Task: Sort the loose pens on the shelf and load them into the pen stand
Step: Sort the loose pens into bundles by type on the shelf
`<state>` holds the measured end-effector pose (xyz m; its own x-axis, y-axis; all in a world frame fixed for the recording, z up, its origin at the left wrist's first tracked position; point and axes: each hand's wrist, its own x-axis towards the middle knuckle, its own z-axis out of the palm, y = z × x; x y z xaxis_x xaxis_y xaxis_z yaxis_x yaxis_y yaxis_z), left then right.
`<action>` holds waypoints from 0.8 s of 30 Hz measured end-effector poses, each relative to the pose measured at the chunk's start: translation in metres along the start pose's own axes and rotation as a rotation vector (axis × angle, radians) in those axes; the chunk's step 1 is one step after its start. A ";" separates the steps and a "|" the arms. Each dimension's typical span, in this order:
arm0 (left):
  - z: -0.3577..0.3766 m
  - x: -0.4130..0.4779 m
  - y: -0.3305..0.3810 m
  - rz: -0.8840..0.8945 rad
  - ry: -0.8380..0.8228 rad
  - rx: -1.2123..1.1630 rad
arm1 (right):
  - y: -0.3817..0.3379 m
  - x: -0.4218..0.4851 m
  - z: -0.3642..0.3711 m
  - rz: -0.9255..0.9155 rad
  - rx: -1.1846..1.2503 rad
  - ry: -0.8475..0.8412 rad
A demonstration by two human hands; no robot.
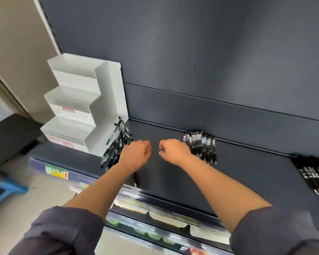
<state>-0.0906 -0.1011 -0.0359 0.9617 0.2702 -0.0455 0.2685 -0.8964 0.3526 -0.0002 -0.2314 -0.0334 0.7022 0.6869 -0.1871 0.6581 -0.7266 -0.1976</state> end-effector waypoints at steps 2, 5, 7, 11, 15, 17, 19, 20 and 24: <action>-0.004 -0.011 -0.024 -0.051 -0.006 -0.031 | -0.025 0.008 0.007 -0.009 0.027 -0.064; -0.006 -0.023 -0.051 -0.111 -0.002 -0.027 | -0.057 0.018 0.019 0.000 0.045 -0.133; -0.005 -0.028 -0.064 -0.135 -0.015 -0.026 | -0.074 0.022 0.028 0.008 0.021 -0.180; 0.000 -0.031 -0.080 -0.184 -0.033 -0.040 | -0.091 0.028 0.047 0.031 -0.035 -0.259; 0.003 -0.024 -0.084 -0.218 -0.048 -0.059 | -0.089 0.036 0.048 0.078 -0.028 -0.262; 0.003 -0.017 -0.082 -0.231 -0.048 -0.079 | -0.080 0.041 0.042 0.118 0.015 -0.255; 0.003 -0.009 -0.079 -0.243 -0.044 -0.090 | -0.070 0.047 0.035 0.145 0.063 -0.245; 0.002 -0.006 -0.077 -0.253 -0.040 -0.098 | -0.065 0.050 0.031 0.156 0.083 -0.240; -0.002 0.003 -0.075 -0.307 -0.013 -0.121 | -0.054 0.063 0.023 0.169 0.150 -0.214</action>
<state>-0.1075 -0.0323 -0.0610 0.8376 0.5162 -0.1790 0.5386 -0.7252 0.4290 0.0025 -0.1485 -0.0563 0.7145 0.5561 -0.4247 0.4785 -0.8311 -0.2833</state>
